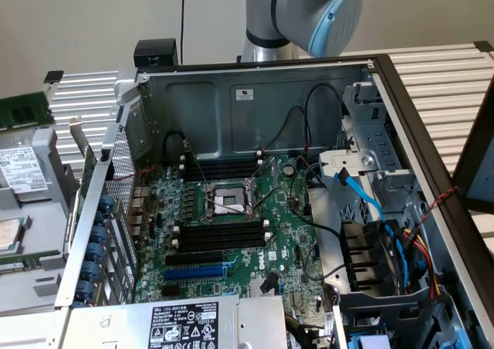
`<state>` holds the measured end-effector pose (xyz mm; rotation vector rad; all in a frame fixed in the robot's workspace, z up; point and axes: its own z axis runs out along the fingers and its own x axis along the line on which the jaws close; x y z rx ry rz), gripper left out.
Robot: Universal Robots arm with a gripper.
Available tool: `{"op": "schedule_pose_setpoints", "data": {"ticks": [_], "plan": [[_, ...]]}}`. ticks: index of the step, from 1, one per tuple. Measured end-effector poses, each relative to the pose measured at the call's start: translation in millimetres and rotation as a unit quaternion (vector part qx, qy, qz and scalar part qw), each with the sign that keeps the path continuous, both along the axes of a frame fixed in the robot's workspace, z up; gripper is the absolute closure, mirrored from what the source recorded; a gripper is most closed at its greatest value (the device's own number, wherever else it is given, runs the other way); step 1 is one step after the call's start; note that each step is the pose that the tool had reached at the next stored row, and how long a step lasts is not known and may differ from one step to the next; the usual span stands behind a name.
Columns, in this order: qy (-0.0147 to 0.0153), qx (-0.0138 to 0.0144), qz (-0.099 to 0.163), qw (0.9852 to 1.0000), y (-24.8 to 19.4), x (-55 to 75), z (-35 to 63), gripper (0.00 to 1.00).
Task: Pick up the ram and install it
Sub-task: 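Pick up the ram and move it above insertion slot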
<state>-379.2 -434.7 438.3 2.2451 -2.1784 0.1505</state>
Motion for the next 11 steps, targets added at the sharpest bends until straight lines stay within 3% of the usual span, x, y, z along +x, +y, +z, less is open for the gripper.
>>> {"op": "schedule_pose_setpoints", "data": {"ticks": [11], "plan": [[-0.0050, 0.0000, 0.000, 1.0000, 0.0, 50.0, -0.5, 0.88]]}}
